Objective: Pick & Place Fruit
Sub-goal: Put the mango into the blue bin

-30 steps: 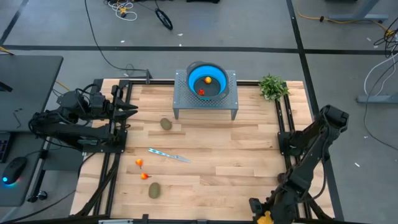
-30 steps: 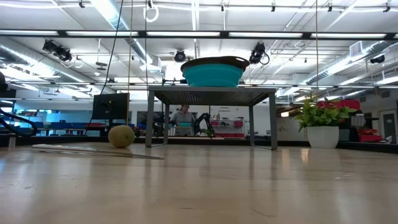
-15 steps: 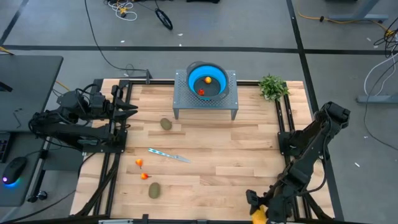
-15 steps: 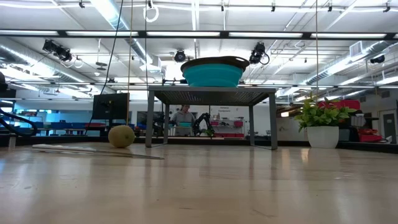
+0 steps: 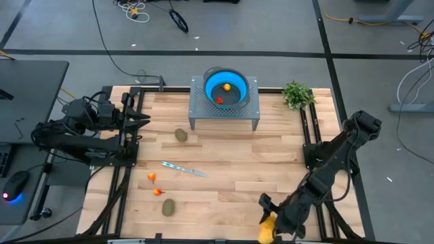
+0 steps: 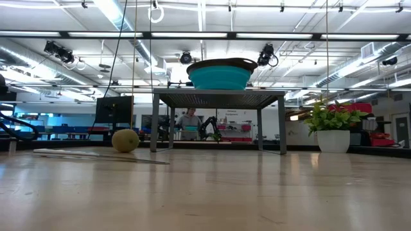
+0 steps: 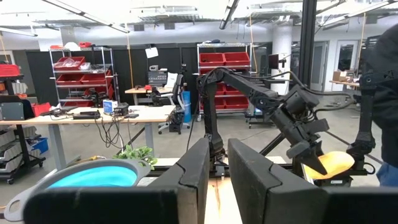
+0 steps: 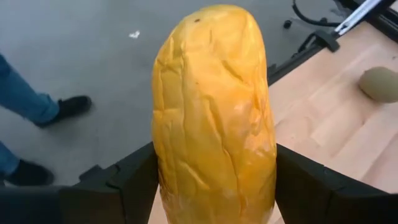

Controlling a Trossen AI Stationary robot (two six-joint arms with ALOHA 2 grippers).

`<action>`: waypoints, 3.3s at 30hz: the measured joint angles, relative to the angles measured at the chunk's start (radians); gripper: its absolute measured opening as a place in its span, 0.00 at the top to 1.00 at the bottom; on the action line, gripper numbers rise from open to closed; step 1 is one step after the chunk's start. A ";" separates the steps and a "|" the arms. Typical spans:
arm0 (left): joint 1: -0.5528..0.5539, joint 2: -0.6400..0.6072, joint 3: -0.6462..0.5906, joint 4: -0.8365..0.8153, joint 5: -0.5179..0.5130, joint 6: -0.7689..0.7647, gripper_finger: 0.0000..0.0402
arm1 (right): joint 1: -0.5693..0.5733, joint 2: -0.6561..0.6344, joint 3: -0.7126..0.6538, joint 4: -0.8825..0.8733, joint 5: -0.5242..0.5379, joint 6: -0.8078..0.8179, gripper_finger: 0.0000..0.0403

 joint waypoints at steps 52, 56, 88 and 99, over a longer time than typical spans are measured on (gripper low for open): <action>0.000 0.000 0.000 0.000 0.000 0.000 0.83 | -0.662 -0.162 0.000 0.028 0.115 0.234 0.33; 0.000 0.000 0.000 0.000 0.000 0.000 0.83 | -0.704 -0.162 0.000 0.002 0.114 0.247 0.33; 0.000 0.000 0.000 0.000 0.000 0.000 0.83 | -0.993 -0.142 0.065 0.063 0.186 0.250 0.33; 0.000 0.000 0.000 0.000 0.000 0.000 0.83 | -1.122 -0.142 0.140 0.091 0.186 0.250 0.33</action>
